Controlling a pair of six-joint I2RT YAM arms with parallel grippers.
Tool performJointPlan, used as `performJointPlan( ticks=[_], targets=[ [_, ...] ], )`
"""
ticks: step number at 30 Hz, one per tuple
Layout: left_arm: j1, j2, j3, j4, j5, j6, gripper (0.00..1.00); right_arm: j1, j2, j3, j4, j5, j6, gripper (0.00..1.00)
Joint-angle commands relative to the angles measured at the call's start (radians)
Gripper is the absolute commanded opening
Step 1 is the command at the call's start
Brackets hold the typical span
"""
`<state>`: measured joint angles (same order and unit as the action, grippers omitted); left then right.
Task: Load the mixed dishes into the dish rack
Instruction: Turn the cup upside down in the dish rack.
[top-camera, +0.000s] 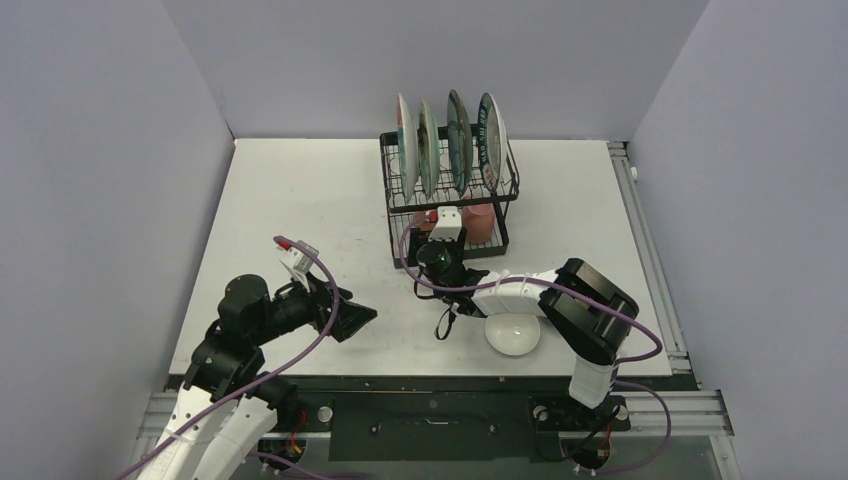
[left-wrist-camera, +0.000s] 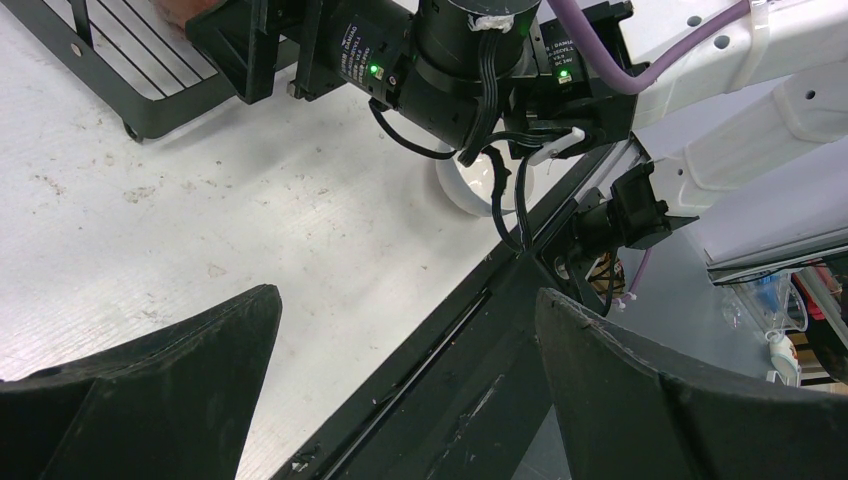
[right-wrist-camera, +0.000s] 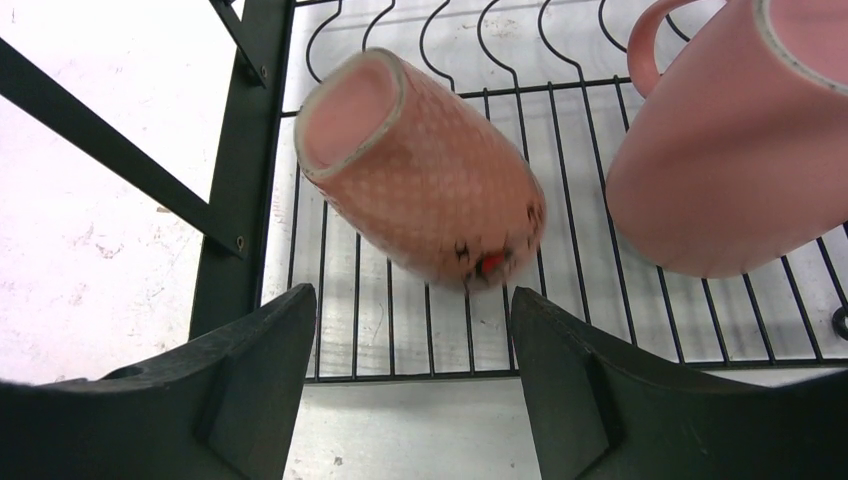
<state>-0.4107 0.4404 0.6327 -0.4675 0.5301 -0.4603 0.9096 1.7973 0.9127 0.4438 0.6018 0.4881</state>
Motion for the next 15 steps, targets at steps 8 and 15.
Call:
performJointPlan(
  ticks=[8, 15],
  targets=[
    [0.000, -0.009, 0.004, 0.046, 0.012, 0.013, 0.96, -0.011, -0.014, 0.008, -0.013, -0.012, 0.009, 0.67],
    [0.000, -0.011, 0.003, 0.046, 0.010, 0.012, 0.96, -0.012, -0.060, -0.014, -0.015, -0.011, 0.009, 0.67]
  ],
)
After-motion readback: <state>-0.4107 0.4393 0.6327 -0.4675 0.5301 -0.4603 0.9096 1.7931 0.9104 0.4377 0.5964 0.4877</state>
